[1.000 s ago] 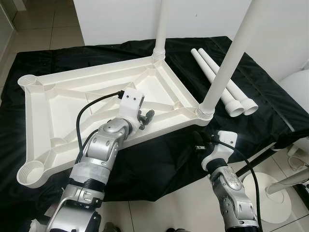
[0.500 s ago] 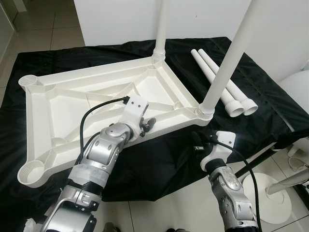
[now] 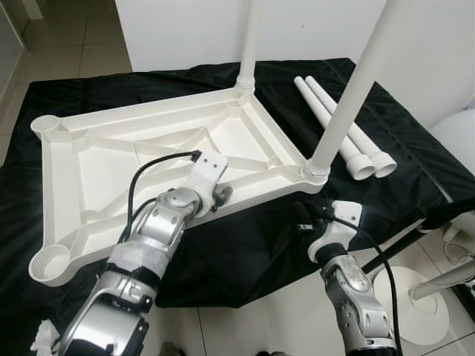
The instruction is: Building children table
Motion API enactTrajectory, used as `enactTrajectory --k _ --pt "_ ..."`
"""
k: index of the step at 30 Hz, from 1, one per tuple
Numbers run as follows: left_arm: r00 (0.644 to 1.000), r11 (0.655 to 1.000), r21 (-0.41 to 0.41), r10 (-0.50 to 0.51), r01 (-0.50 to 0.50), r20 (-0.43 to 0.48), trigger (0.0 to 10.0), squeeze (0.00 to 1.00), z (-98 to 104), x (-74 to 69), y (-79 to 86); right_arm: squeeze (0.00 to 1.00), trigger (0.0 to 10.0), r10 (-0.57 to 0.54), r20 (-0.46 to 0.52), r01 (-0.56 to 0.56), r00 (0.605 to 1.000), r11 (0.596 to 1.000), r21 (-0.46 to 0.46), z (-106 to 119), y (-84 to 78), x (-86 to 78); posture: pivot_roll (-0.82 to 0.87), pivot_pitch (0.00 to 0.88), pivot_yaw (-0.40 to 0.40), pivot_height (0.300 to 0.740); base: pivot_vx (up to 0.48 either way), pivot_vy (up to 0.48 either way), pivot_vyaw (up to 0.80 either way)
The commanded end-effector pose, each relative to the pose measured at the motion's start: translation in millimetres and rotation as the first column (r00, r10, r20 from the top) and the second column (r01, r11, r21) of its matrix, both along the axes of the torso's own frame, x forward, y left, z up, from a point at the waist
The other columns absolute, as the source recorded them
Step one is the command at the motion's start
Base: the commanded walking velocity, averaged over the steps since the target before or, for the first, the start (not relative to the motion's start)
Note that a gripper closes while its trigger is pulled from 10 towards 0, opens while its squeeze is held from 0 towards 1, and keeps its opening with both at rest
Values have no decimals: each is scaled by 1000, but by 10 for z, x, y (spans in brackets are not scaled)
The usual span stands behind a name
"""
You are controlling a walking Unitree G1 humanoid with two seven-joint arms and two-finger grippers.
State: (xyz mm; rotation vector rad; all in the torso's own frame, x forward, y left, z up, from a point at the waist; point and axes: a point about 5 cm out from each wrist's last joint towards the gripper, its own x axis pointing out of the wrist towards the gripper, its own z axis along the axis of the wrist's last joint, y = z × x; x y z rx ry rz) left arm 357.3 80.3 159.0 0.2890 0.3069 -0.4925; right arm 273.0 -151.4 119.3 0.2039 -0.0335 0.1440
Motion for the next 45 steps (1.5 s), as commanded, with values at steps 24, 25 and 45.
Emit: enactTrajectory --k 24,25,45 --pt "999 1000 9 28 -28 45 784 0 119 111 -81 0 10000 -24 -2 24 1000 1000 10 7 7 29 -44 81 7 740 0 0 0" --pt "998 1000 5 24 -24 56 941 0 130 111 -91 0 10000 -26 0 26 1000 1000 10 11 6 34 -44 81 7 740 0 0 0" --pt "997 992 -109 -51 57 57 10000 1000 295 105 -97 0 10000 -33 36 33 999 999 13 78 -10 45 -40 85 8 740 0 0 0"
